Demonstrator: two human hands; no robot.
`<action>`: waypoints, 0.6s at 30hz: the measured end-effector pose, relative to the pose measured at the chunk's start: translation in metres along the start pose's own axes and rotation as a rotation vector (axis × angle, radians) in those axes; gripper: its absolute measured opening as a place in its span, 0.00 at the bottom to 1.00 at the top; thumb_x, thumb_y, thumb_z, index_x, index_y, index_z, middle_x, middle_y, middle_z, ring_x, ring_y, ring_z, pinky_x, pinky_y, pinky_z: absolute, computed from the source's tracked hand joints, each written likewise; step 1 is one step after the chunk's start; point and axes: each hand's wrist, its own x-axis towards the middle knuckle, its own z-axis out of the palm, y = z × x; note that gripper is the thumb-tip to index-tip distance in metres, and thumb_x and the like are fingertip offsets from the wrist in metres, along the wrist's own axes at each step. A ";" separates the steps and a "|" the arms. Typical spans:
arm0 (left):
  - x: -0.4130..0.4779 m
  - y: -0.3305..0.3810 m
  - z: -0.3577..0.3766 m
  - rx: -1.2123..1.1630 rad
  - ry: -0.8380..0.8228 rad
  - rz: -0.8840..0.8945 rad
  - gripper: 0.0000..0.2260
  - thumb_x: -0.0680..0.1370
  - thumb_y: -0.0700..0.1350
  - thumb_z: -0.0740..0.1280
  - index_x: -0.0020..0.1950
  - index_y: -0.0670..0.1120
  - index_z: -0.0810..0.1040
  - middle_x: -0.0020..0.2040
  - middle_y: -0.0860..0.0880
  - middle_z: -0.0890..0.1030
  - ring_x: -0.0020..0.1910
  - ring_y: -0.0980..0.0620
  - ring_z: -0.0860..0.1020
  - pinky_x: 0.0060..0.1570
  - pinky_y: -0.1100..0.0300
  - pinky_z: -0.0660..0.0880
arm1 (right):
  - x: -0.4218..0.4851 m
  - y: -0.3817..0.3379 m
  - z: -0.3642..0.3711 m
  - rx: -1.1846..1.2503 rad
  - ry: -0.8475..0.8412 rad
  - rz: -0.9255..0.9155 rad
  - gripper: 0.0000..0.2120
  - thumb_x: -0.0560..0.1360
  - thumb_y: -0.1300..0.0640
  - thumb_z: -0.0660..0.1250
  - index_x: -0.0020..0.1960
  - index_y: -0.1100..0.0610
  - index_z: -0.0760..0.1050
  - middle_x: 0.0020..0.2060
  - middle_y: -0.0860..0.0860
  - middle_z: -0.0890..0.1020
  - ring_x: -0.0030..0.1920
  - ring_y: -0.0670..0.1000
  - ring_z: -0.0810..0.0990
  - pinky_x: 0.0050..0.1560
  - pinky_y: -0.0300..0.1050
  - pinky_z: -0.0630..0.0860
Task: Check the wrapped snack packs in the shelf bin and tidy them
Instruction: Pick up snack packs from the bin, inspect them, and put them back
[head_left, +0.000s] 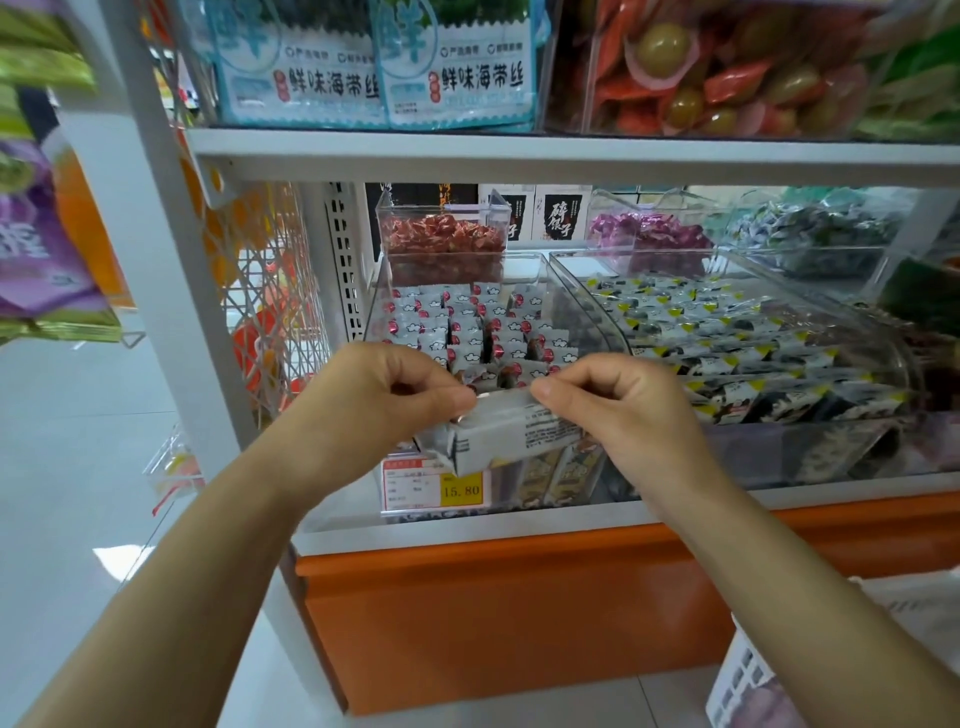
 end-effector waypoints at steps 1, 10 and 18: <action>-0.001 0.000 0.001 -0.036 -0.021 -0.004 0.04 0.69 0.53 0.69 0.38 0.55 0.83 0.36 0.55 0.84 0.35 0.59 0.81 0.33 0.73 0.73 | 0.000 0.001 0.001 -0.004 0.017 0.002 0.06 0.72 0.58 0.71 0.36 0.55 0.81 0.31 0.50 0.82 0.32 0.44 0.79 0.34 0.34 0.75; 0.001 -0.008 0.001 -0.054 -0.083 -0.004 0.08 0.70 0.45 0.71 0.46 0.56 0.80 0.42 0.57 0.83 0.42 0.60 0.81 0.40 0.71 0.77 | 0.008 -0.001 -0.016 0.240 -0.212 0.299 0.07 0.69 0.57 0.68 0.38 0.61 0.80 0.33 0.53 0.85 0.36 0.51 0.84 0.31 0.44 0.81; 0.000 -0.005 0.004 -0.048 -0.114 -0.009 0.07 0.73 0.44 0.69 0.47 0.57 0.80 0.42 0.58 0.83 0.43 0.60 0.81 0.40 0.71 0.77 | 0.014 0.005 -0.028 0.377 -0.360 0.388 0.08 0.66 0.57 0.67 0.33 0.59 0.82 0.33 0.54 0.84 0.35 0.52 0.84 0.29 0.43 0.81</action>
